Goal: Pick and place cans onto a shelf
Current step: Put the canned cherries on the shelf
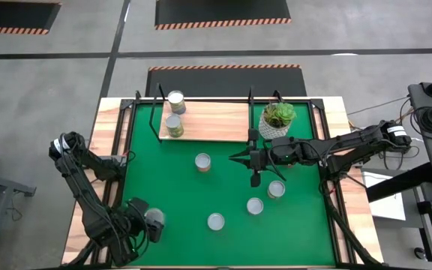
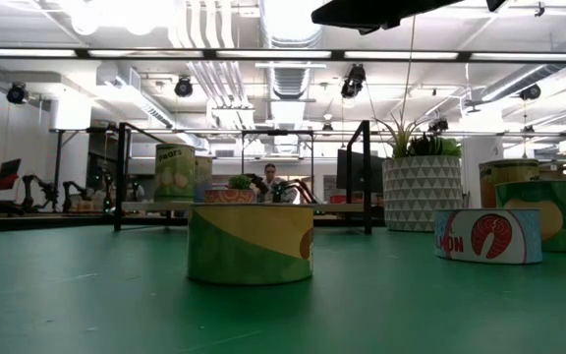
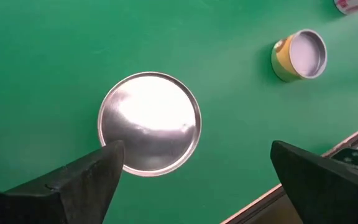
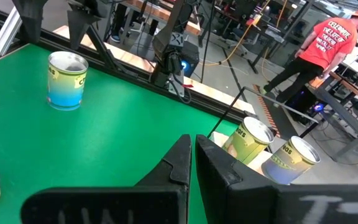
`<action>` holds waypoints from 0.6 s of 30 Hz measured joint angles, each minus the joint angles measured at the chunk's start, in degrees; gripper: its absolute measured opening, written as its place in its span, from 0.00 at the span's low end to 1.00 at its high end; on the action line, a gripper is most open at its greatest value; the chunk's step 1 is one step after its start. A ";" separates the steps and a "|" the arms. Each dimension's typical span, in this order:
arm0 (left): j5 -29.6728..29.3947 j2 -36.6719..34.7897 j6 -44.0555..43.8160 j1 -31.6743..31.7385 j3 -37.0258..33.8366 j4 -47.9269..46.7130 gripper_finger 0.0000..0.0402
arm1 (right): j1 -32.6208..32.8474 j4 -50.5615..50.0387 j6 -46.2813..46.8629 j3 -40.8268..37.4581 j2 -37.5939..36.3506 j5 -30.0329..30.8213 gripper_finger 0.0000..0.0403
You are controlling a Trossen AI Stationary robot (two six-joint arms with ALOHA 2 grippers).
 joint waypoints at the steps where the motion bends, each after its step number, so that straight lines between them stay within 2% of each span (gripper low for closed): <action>1: -0.01 0.00 0.73 0.00 0.00 -0.02 0.96 | 0.00 0.01 0.00 0.00 0.00 -0.01 0.03; 5: 0.93 0.00 -2.75 0.57 -0.48 -2.23 0.96 | 0.00 0.01 0.00 0.00 0.00 0.00 0.03; 12: 2.62 0.35 -2.33 0.72 -0.48 -4.21 0.96 | 0.00 -0.01 -0.01 0.00 0.00 0.00 0.03; 18: 3.66 3.94 -2.30 1.00 -0.55 -4.78 0.96 | 0.00 0.01 0.00 0.00 0.00 0.00 0.03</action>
